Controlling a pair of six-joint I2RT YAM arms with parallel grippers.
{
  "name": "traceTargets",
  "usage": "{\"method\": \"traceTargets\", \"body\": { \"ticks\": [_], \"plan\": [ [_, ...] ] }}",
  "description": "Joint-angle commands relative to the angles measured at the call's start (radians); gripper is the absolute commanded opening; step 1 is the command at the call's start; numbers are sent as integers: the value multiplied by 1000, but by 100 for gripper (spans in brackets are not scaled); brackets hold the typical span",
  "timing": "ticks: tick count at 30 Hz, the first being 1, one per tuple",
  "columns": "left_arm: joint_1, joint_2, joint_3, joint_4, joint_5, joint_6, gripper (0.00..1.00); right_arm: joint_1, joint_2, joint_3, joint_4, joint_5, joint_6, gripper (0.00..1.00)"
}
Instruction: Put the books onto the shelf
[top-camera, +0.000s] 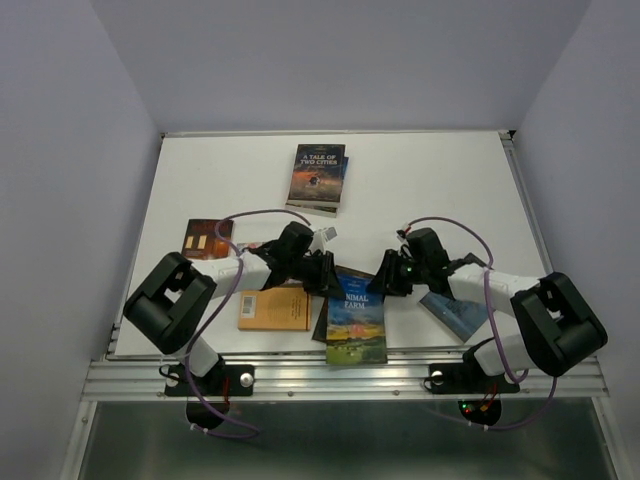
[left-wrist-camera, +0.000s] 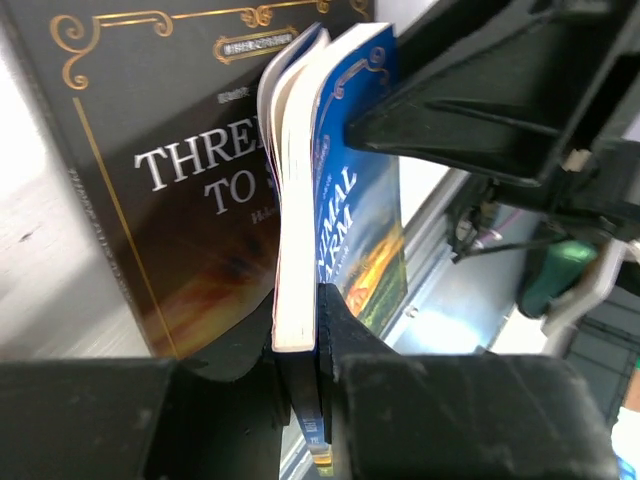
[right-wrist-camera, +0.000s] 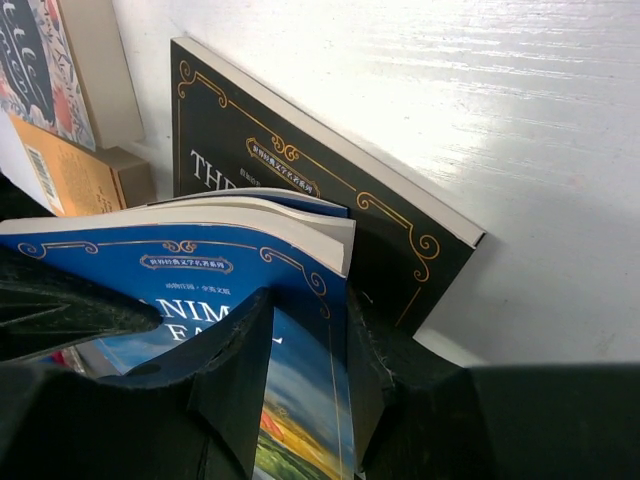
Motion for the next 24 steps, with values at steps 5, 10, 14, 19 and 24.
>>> {"method": "traceTargets", "body": {
  "ticks": [5, 10, 14, 19, 24],
  "plan": [
    [-30, -103, 155, -89, -223, 73, 0, 40, -46, -22, -157, 66, 10, 58],
    [-4, -147, 201, -98, -306, 120, 0, 40, -97, 30, -187, 162, -10, 93],
    [31, -181, 276, -123, -397, 194, 0, 40, -149, 109, -255, 307, 8, 99],
    [94, -178, 364, -141, -386, 320, 0, 40, -247, 136, -264, 470, 4, 100],
    [255, -72, 601, -215, -239, 565, 0, 40, -266, 185, -284, 561, -37, 100]
  ]
}}
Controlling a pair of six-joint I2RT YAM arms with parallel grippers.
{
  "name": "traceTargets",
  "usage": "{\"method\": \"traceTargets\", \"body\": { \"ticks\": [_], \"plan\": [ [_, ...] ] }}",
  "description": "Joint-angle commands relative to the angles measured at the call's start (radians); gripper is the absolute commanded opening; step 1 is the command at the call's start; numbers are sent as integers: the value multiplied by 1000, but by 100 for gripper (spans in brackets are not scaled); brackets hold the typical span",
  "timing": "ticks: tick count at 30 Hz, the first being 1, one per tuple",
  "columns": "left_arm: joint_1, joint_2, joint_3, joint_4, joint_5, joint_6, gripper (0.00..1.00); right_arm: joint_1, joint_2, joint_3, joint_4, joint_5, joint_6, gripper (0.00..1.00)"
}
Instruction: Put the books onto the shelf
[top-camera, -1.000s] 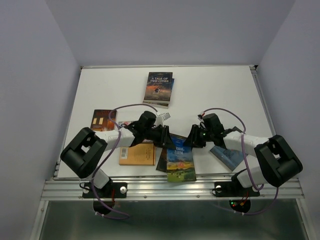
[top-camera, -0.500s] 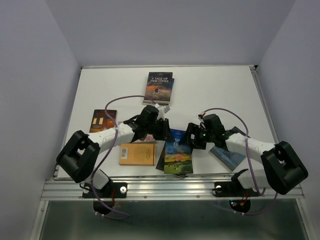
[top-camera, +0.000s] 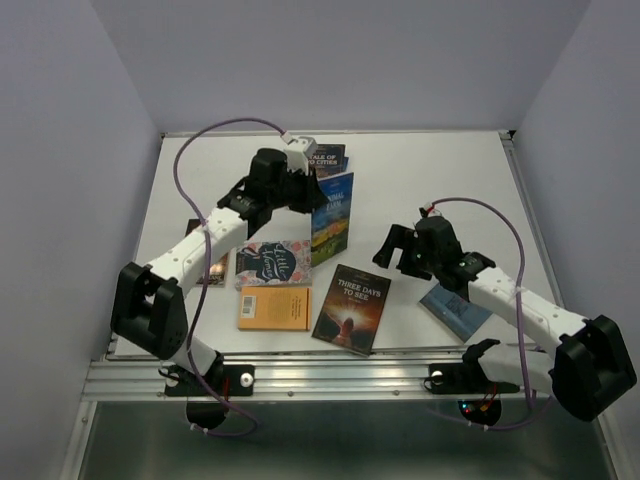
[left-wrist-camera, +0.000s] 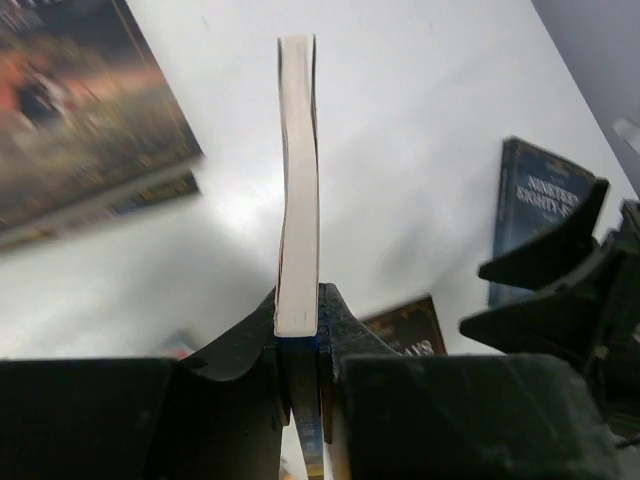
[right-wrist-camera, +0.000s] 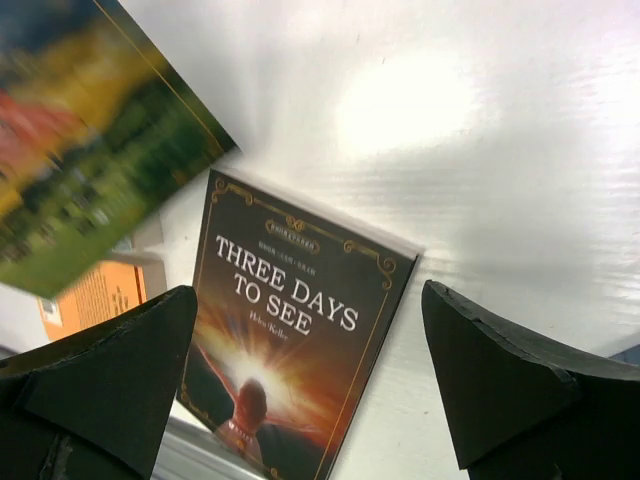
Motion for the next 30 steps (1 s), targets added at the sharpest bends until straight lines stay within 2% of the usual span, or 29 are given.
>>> {"method": "traceTargets", "body": {
  "ticks": [1, 3, 4, 6, 10, 13, 14, 17, 18, 22, 27, 30],
  "plan": [
    [122, 58, 215, 21, 74, 224, 0, 5, 3, 79, -31, 138, -35, 100],
    [164, 140, 345, -17, 97, 245, 0, 5, 26, 99, -53, 152, -29, 100],
    [197, 204, 393, -64, 180, 290, 0, 5, 48, 112, -57, 164, -29, 100],
    [219, 266, 520, -98, 233, 330, 0, 5, 69, 121, -59, 169, -21, 100],
    [259, 490, 778, -282, 337, 417, 0, 5, 123, 148, -63, 178, -15, 100],
    [296, 602, 977, -391, 406, 451, 0, 5, 143, 171, -65, 183, -17, 100],
    [315, 671, 1075, -411, 419, 465, 0, 5, 157, 182, -65, 186, -21, 100],
    [334, 797, 1211, -493, 473, 486, 0, 5, 178, 199, -65, 195, -21, 100],
    [336, 818, 1276, -512, 436, 485, 0, -4, 197, 213, -71, 195, -21, 100],
    [346, 874, 1288, -481, 362, 465, 0, -4, 235, 248, -79, 195, -23, 100],
    [392, 934, 1289, -422, 327, 378, 0, -4, 275, 277, -83, 195, -27, 100],
    [389, 983, 1309, -415, 319, 384, 0, -4, 306, 296, -86, 181, -26, 100]
  ]
}}
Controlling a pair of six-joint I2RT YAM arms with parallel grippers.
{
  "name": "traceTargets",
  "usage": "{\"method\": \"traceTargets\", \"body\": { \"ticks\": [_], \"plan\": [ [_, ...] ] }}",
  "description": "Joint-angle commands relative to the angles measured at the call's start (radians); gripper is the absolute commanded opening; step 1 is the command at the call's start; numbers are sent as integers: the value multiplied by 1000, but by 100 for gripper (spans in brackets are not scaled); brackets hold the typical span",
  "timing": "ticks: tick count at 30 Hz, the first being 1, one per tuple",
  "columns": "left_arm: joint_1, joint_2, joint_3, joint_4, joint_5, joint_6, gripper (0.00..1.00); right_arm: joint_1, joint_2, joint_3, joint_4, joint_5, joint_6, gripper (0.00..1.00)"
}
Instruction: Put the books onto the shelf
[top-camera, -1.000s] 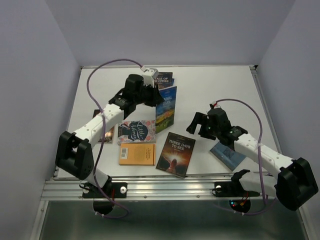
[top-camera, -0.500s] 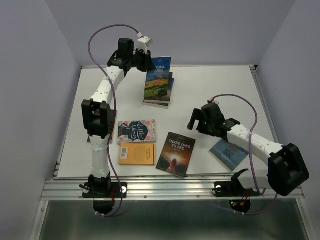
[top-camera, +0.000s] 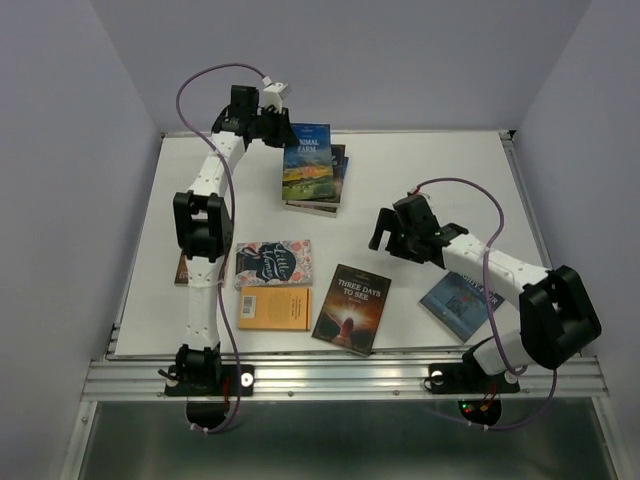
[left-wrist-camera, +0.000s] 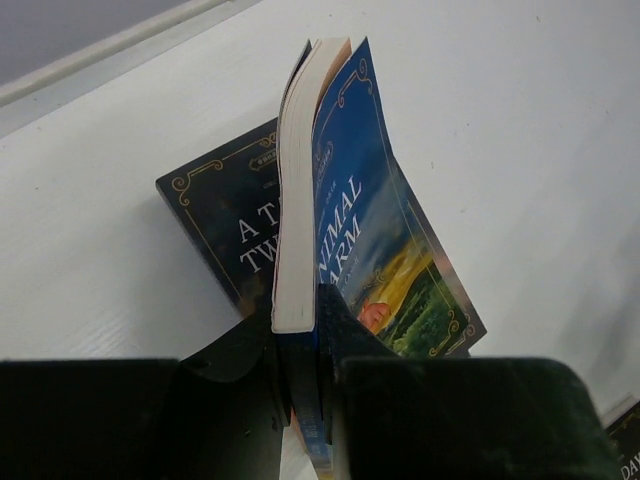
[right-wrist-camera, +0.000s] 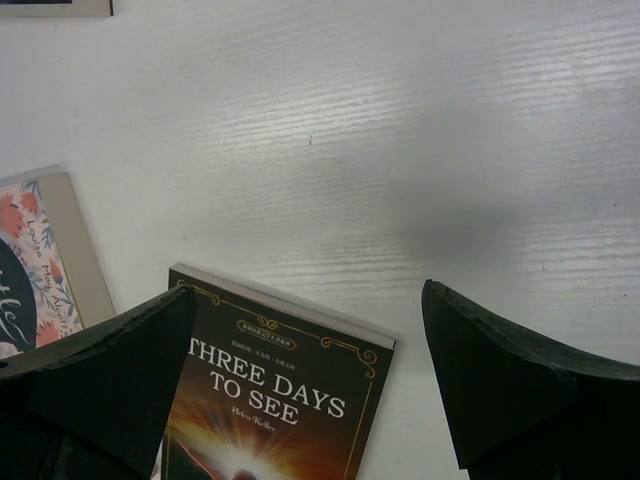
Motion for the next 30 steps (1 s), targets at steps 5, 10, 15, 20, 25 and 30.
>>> {"method": "traceTargets", "body": {
  "ticks": [5, 10, 15, 20, 25, 30],
  "plan": [
    [-8, 94, 57, 36, -57, 10, 0, -2, 72, 76, -15, -7, 0, 100],
    [-17, 126, 64, 73, -112, -37, 0, -2, 94, 88, -15, -24, 15, 100],
    [-34, 133, 55, 99, -132, -53, 16, -2, 97, 80, -17, -28, 37, 100],
    [-60, 148, 63, 106, -200, -57, 22, -2, 89, 68, -18, -28, 63, 100],
    [-61, 157, 64, 141, -204, -74, 40, -2, 71, 44, -20, -25, 78, 100],
    [-63, 165, 69, 160, -218, -126, 55, -2, 56, 30, -22, -27, 94, 100]
  ]
}}
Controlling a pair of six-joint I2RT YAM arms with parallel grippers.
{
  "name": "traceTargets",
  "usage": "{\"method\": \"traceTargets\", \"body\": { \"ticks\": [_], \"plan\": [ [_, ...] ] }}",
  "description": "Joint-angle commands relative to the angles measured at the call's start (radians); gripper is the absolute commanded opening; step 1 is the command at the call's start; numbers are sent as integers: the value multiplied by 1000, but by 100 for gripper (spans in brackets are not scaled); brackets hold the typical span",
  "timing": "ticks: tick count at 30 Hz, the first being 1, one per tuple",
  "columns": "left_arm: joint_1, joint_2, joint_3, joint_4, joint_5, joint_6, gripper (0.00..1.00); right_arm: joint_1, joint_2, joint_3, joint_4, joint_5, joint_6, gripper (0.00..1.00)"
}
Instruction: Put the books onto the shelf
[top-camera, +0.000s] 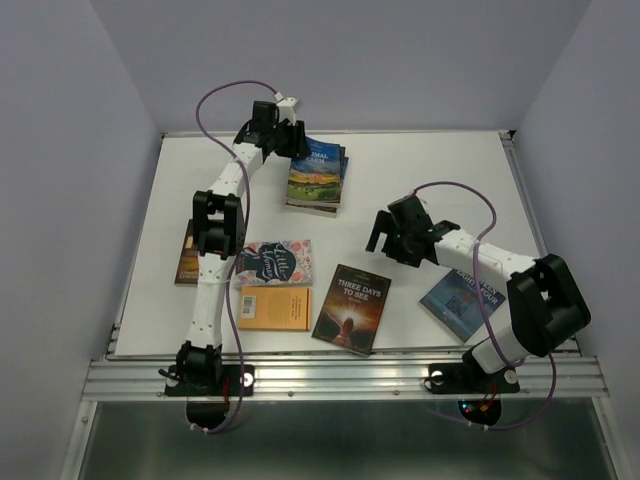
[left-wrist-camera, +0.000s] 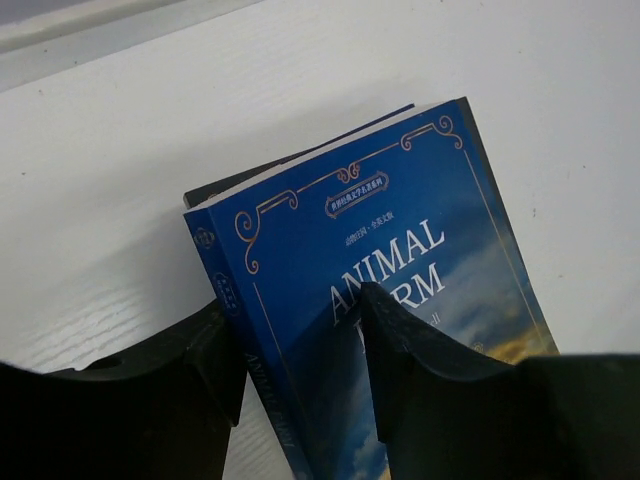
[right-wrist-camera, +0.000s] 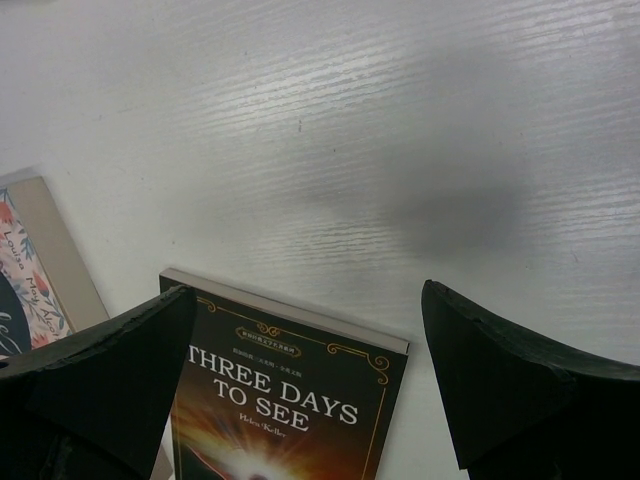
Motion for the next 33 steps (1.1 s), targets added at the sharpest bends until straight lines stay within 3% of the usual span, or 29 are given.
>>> {"method": "traceTargets", "body": {
  "ticks": [1, 6, 7, 8, 9, 19, 24, 27, 33],
  "plan": [
    [-7, -1, 27, 26, -33, -13, 57, -2, -41, -6, 0, 3, 27, 100],
    [-7, -9, 21, 20, -92, -20, 68, -2, -47, -16, 0, 0, 32, 100],
    [-7, -12, 21, 18, -122, -15, 75, -2, -47, -18, 0, -1, 32, 100],
    [-7, -15, 21, 18, -136, -15, 95, -2, -47, -19, 0, -1, 32, 100],
    [-7, -23, 21, 18, -150, -16, 99, -2, -49, -23, 0, -4, 32, 100],
    [-13, -119, -2, 11, -162, -49, 99, -2, -115, -87, -35, -29, 10, 100],
    [-13, -296, -115, 2, -237, -69, 99, 44, -161, -110, -142, 57, -5, 100],
    [-15, -435, -253, 5, -284, -101, 99, 102, -176, -122, -181, 98, 10, 100],
    [-53, -771, -679, 107, -337, -217, 99, 229, -164, -161, -201, 150, 50, 100]
  ]
}}
